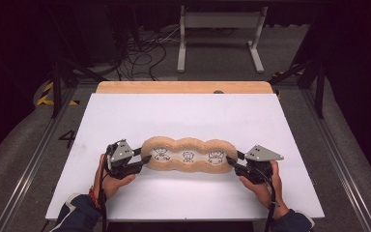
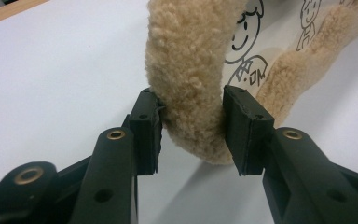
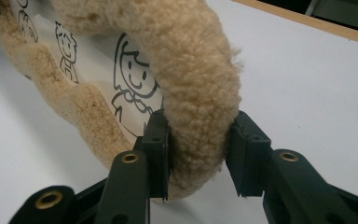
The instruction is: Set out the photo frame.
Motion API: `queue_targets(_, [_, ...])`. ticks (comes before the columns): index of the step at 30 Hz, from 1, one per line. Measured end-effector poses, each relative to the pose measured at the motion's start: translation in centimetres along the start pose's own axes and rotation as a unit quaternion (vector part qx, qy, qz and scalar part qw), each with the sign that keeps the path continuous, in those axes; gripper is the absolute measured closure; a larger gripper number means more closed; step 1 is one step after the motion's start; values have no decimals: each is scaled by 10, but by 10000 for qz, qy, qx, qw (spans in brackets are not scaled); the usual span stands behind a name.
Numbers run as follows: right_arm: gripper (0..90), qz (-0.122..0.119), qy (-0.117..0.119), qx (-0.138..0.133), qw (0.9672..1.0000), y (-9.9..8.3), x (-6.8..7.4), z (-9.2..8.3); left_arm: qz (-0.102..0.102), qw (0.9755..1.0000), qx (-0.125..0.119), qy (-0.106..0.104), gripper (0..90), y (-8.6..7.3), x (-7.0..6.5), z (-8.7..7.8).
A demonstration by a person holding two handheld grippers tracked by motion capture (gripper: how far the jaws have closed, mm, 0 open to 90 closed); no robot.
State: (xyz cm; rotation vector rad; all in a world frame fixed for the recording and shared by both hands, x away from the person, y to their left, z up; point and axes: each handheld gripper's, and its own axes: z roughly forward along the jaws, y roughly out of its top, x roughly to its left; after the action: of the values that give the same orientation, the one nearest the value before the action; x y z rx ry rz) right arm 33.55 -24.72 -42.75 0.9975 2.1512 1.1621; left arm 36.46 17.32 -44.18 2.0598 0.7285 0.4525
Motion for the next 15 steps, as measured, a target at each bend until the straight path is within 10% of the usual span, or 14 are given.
queue_targets(15, [620,-77,-44,27,10000,2,-2,8,-27,10000,-18,93,589,-2,-5,-2])
